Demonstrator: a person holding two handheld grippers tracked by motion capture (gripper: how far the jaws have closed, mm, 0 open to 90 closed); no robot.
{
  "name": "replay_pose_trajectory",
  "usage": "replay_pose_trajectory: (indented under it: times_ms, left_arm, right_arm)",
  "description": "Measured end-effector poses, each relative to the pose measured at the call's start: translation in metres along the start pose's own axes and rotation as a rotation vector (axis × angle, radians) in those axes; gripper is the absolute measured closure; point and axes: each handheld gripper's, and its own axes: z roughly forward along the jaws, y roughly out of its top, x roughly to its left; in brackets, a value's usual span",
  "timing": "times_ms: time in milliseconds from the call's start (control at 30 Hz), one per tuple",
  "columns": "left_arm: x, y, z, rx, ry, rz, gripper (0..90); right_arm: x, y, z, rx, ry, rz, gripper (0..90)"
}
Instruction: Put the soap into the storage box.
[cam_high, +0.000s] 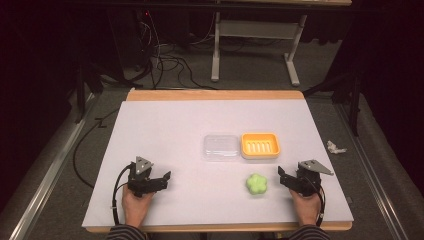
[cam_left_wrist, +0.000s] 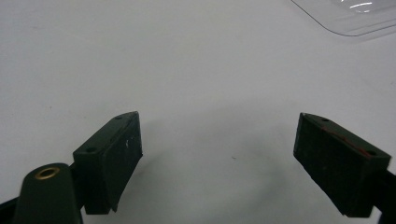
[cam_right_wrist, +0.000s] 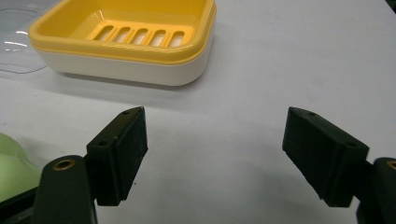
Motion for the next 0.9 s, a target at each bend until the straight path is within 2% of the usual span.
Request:
replay_pose_trajectory:
  times_ms: [467, 867, 900]
  left_arm:
    - [-0.0005, -0.0007, 0.0008, 0.006, 0.008, 0.007, 15.9]
    - [-0.0008, -0.0002, 0.0019, 0.0, 0.008, -0.013, 16.0]
    - [-0.0003, -0.0001, 0.002, 0.011, 0.011, -0.01, 16.5]
  right_arm:
    - [-0.0008, 0.0002, 0.0006, 0.004, 0.006, 0.004, 24.1]
    - [-0.0021, 0.0013, 0.0011, 0.016, 0.008, 0.013, 24.5]
    - [-0.0013, 0.0014, 0.0001, 0.016, 0.014, 0.013, 24.6]
